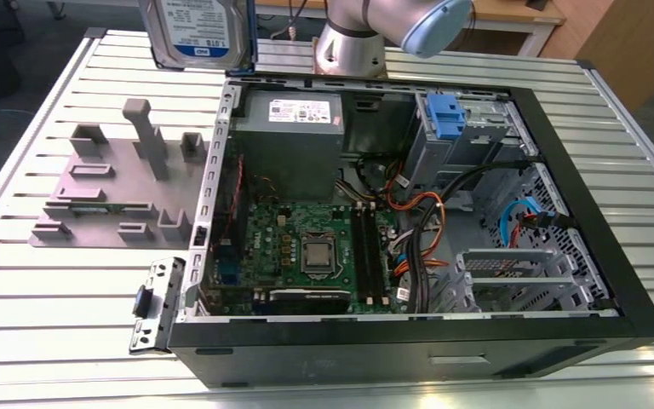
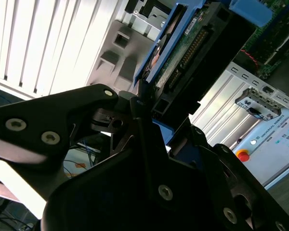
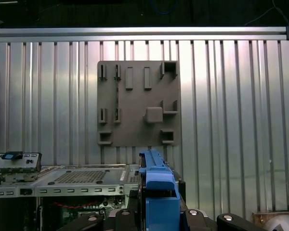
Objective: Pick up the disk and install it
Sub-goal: 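Pick up the disk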
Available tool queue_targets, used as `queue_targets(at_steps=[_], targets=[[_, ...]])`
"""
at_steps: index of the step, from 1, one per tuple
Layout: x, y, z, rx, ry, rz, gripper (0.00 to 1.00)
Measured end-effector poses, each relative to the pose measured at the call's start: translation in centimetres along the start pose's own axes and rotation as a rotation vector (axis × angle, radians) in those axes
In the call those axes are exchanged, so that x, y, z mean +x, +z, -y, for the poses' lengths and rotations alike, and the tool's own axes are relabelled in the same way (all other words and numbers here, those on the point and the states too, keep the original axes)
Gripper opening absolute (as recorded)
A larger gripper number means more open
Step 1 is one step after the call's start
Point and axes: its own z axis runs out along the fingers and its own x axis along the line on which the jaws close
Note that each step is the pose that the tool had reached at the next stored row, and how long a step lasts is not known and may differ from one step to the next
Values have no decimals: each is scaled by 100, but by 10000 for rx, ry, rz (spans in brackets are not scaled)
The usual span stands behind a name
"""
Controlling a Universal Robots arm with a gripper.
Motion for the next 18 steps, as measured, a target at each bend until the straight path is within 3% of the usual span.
queue_targets(at_steps=[18], targets=[[42, 3, 14, 1, 0, 1, 36]])
